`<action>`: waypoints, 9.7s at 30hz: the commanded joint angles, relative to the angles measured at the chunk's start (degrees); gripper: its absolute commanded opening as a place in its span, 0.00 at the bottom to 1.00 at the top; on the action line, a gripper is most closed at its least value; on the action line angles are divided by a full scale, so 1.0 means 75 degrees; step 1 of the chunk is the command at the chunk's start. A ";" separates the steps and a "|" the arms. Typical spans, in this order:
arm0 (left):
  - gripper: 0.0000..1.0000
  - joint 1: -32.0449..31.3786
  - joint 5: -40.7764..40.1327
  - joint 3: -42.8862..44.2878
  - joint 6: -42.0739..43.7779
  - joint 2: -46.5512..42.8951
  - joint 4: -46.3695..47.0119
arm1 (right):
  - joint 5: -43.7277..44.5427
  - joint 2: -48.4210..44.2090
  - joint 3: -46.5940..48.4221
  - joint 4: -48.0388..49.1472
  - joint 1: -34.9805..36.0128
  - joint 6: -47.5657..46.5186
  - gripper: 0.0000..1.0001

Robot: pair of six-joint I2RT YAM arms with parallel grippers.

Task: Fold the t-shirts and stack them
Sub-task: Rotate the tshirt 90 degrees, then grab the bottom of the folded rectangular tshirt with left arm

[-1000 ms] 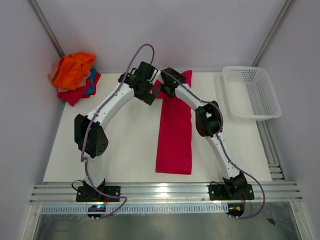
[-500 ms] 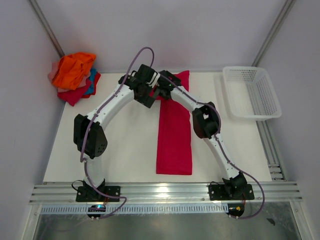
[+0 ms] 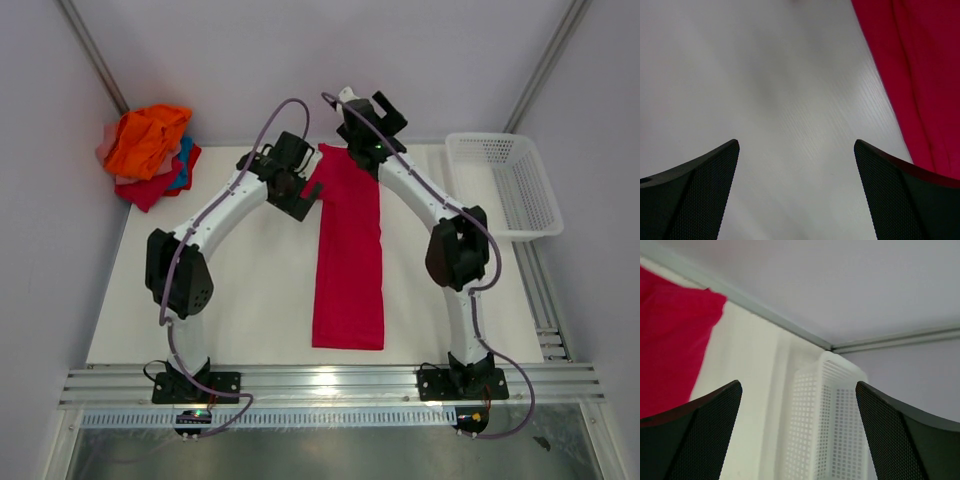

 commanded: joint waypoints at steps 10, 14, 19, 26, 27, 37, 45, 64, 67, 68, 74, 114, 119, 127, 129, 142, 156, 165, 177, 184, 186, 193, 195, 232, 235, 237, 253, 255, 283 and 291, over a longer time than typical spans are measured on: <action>0.99 -0.0072 0.3146 0.0382 0.1185 -0.0472 -0.1023 | -0.0901 -0.3693 -0.2718 -0.1572 -0.2084 0.2375 0.99; 0.99 -0.0704 0.2680 -0.0071 0.2413 -0.0494 -0.1600 | -0.1426 -0.5022 -0.4959 -0.1196 -0.2494 0.1977 0.99; 0.99 -0.1327 0.2746 -0.0637 0.2676 -0.1046 -0.1483 | -0.1838 -0.5762 -0.6379 -0.1196 -0.2600 0.1836 0.99; 0.99 -0.2228 0.2867 -0.0776 0.2090 -0.1291 -0.1578 | -0.2866 -0.6336 -0.6439 -0.1734 -0.2683 0.1999 0.99; 0.99 -0.2543 0.2819 -0.0928 0.2032 -0.1373 -0.1438 | -0.3125 -0.6406 -0.6393 -0.1978 -0.2683 0.2035 0.99; 0.99 -0.4420 0.1132 -0.2465 0.1692 -0.1503 -0.0431 | -0.4172 -0.7168 -0.7048 -0.2368 -0.2683 0.2480 0.99; 0.99 -0.4643 0.0194 -0.2382 0.1270 -0.0964 0.0109 | -0.3983 -0.7883 -0.7984 -0.1806 -0.2683 0.2902 0.99; 0.99 -0.5686 -0.0276 -0.3930 0.0977 -0.1292 0.0637 | -0.4018 -0.8364 -0.8595 -0.1629 -0.2683 0.2844 0.99; 0.99 -0.5698 -0.0264 -0.3813 0.0906 -0.1105 0.0731 | -0.4006 -0.8364 -0.8595 -0.1641 -0.2683 0.2832 0.99; 0.99 -0.5686 -0.0275 -0.3708 0.0906 -0.1000 0.0754 | -0.4006 -0.8364 -0.8595 -0.1653 -0.2683 0.2832 0.99; 0.99 -0.5698 -0.0240 -0.3473 0.0848 -0.0718 0.0708 | -0.4053 -0.8294 -0.8583 -0.1653 -0.2683 0.2855 0.99; 0.99 -0.6483 0.0767 -0.2734 0.0613 0.0196 0.0673 | -0.3924 -0.8200 -0.8314 -0.1500 -0.2671 0.2902 0.99; 0.99 -0.6472 0.0744 -0.2758 0.0613 0.0395 0.0918 | -0.3959 -0.8434 -0.8431 -0.1500 -0.2694 0.2902 0.99; 0.99 -0.6472 0.0767 -0.2770 0.0473 0.0606 0.0989 | -0.3982 -0.8669 -0.8548 -0.1536 -0.2683 0.2867 0.99; 0.99 -0.6483 0.0767 -0.2781 0.0449 0.0642 0.1059 | -0.3994 -0.8646 -0.8525 -0.1536 -0.2683 0.2879 0.99; 0.97 -0.6296 0.0522 -0.2547 0.0379 0.0923 0.1200 | -0.4053 -0.8680 -0.8513 -0.1524 -0.2683 0.2890 0.99; 0.96 -0.5909 0.0415 -0.1541 0.0496 0.0608 0.0720 | -0.4123 -0.8622 -0.8665 -0.1489 -0.2683 0.2902 0.99; 0.96 -0.5897 0.3029 -0.0403 0.0858 0.0279 -0.0545 | -0.5011 -0.8563 -0.8864 -0.1430 -0.2683 0.2738 0.99; 0.96 -0.5078 0.3182 -0.1935 0.1854 -0.1102 -0.0874 | -0.5307 -0.8223 -0.9157 -0.0681 -0.2683 0.2785 0.99; 0.97 -0.4819 0.3170 -0.3659 0.1867 -0.1807 0.0660 | -0.5870 -0.8352 -0.9356 -0.0178 -0.2601 0.2844 1.00; 0.97 -0.4819 0.3135 -0.3952 0.1902 -0.1842 0.1138 | -0.5776 -0.8364 -0.9450 -0.0048 -0.2601 0.2821 0.99; 0.97 -0.4831 0.3053 -0.4211 0.1808 -0.1515 0.1995 | -0.5190 -0.8282 -0.9673 0.0117 -0.2601 0.2621 0.99; 0.97 -0.4831 0.2901 -0.4199 0.1738 -0.1304 0.2102 | -0.5166 -0.8305 -0.9685 0.0117 -0.2601 0.2609 0.99; 0.92 -0.4936 0.2174 -0.4258 0.0754 -0.0331 0.2348 | -0.5307 -0.8071 -0.9685 -0.0024 -0.2589 0.2762 0.99; 0.92 -0.5077 0.1940 -0.4258 0.0730 -0.0401 0.2372 | -0.5284 -0.8094 -0.9697 -0.0036 -0.2589 0.2750 0.99; 0.92 -0.5194 0.1834 -0.4246 0.0742 -0.0483 0.2325 | -0.5260 -0.8106 -0.9697 -0.0024 -0.2589 0.2762 0.99; 0.93 -0.5358 0.1765 -0.4655 0.0754 -0.1175 0.2406 | -0.5225 -0.8036 -0.9697 -0.0047 -0.2589 0.2715 1.00; 0.91 -0.5358 0.1554 -0.4726 0.0707 -0.1081 0.2547 | -0.5213 -0.7978 -0.9685 -0.0047 -0.2589 0.2703 0.99; 0.87 -0.6202 0.0568 -0.4597 0.0812 -0.1011 0.2489 | -0.5213 -0.7919 -0.9673 -0.0071 -0.2589 0.2656 0.99; 0.87 -0.6272 0.0557 -0.4844 0.0812 -0.0636 0.2817 | -0.5202 -0.7966 -0.9685 -0.0094 -0.2589 0.2644 0.99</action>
